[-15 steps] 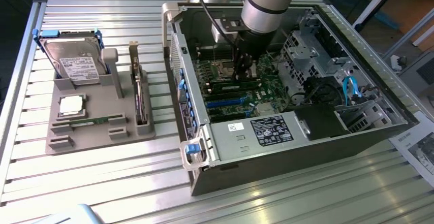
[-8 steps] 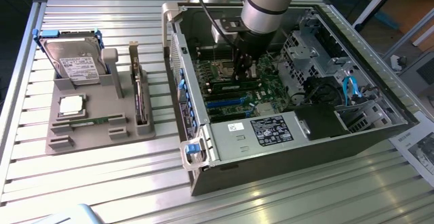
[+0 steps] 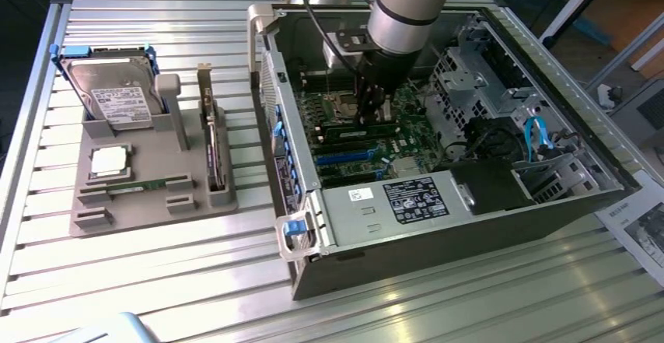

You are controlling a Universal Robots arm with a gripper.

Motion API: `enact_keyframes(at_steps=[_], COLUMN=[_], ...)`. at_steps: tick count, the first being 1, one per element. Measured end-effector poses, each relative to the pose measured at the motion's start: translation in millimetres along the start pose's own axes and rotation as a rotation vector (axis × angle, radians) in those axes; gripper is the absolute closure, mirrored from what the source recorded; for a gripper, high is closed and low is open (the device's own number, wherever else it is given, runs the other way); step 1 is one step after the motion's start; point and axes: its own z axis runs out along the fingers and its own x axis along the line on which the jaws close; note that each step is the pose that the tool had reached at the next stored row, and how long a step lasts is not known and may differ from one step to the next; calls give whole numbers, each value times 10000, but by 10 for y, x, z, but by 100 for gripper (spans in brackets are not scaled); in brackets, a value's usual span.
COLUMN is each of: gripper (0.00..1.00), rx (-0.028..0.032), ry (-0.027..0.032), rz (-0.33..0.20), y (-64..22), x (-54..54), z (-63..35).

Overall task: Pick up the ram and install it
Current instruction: 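Press down the ram until it locks into place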

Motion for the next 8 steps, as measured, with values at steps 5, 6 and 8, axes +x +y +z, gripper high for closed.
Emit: enact_keyframes(at_steps=[5,6,8], gripper=[90,90,90], rx=[20,21,21], ry=[3,4,6], rz=[-1,-2,-1], y=[1,1,1], x=[1,1,2], z=[15,16,16])
